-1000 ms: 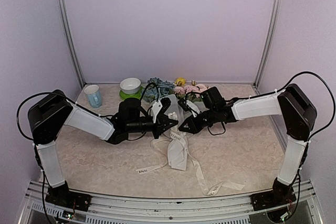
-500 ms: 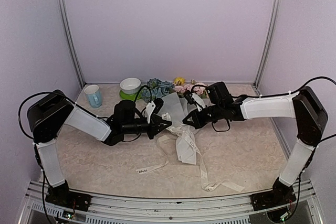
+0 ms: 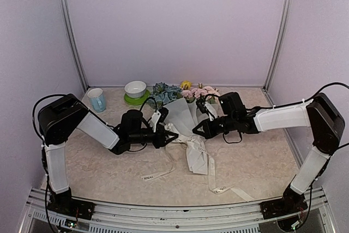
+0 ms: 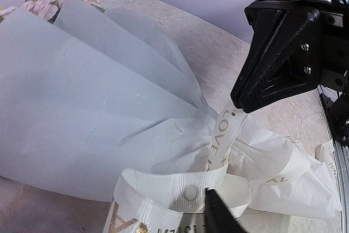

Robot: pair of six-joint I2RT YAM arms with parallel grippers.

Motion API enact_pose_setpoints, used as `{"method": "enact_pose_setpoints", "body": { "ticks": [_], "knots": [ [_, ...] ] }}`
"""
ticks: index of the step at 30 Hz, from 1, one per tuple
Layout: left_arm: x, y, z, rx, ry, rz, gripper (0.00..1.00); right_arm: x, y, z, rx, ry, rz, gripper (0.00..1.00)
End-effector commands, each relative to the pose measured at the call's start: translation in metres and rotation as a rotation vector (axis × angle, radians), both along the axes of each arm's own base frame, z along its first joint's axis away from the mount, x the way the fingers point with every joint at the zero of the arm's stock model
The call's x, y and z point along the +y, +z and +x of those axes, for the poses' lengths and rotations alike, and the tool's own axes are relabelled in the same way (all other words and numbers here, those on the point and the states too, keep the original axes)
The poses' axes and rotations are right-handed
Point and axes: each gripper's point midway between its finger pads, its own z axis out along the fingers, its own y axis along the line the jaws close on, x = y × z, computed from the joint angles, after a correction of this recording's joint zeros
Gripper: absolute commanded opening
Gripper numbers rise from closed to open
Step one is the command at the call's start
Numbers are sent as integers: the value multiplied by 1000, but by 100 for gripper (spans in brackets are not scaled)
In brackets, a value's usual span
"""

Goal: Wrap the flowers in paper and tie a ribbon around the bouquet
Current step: Cross the half-tied ribbon over the folded bouquet.

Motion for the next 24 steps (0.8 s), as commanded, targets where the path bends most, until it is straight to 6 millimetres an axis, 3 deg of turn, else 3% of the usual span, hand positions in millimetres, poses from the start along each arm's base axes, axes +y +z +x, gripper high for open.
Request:
{"method": "enact_pose_setpoints", "body": {
  "ticks": [1, 3, 4, 7, 10, 14, 16, 19, 21, 24],
  "knots": [
    [19, 6, 14, 53, 107, -73, 51, 5, 0, 2, 4, 5, 44, 0],
    [37, 19, 17, 26, 159, -133, 68, 6, 1, 3, 2, 6, 49, 0],
    [48, 29, 15, 6, 179, -188, 72, 7, 3, 3, 0, 9, 54, 0],
    [78, 57, 12, -36, 224, -322, 76, 10, 7, 3, -4, 18, 61, 0],
    [86, 75, 7, -84, 204, -368, 77, 10, 5, 2, 3, 20, 61, 0],
    [59, 79, -12, -219, 90, -224, 65, 9, 4, 2, 10, 21, 60, 0],
    [31, 62, -29, -286, -31, -50, 63, 9, 5, 2, 7, 20, 60, 0],
    [-10, 25, -58, -286, -283, 200, 69, 9, 4, 2, 10, 20, 54, 0],
    [-22, 8, -66, -286, -385, 319, 70, 9, 1, 2, 12, 21, 48, 0],
    [-24, -2, -67, -300, -450, 404, 74, 10, -1, 2, 17, 24, 45, 0]
  ]
}}
